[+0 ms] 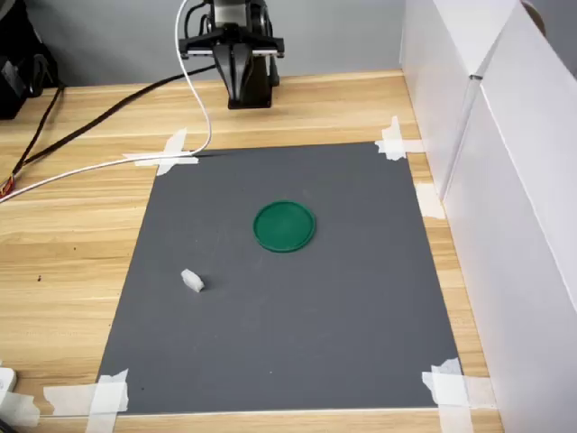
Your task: Grasp a white terminal and put it in the green lid.
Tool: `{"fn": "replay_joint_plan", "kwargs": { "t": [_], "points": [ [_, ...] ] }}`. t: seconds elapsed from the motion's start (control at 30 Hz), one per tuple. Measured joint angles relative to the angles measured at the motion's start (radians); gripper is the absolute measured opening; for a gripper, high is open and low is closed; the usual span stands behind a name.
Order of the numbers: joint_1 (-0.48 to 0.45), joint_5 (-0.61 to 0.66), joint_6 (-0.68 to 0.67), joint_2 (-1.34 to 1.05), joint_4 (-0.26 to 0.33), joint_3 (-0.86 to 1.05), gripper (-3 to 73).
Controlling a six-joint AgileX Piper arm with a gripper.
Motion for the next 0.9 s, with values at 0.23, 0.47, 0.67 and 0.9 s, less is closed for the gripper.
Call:
{"fn": "replay_joint_plan", "kwargs": {
  "t": [0.23,0.47,0.67,0.9],
  "points": [
    [0.0,0.0,0.0,0.0,0.0,0.0,-1.5],
    [0.0,0.0,0.0,0.0,0.0,0.0,-1.5],
    [0.0,0.0,0.0,0.0,0.0,0.0,-1.5],
    [0.0,0.004,0.0,0.067,0.029,-0.062,-1.5]
  ]
}}
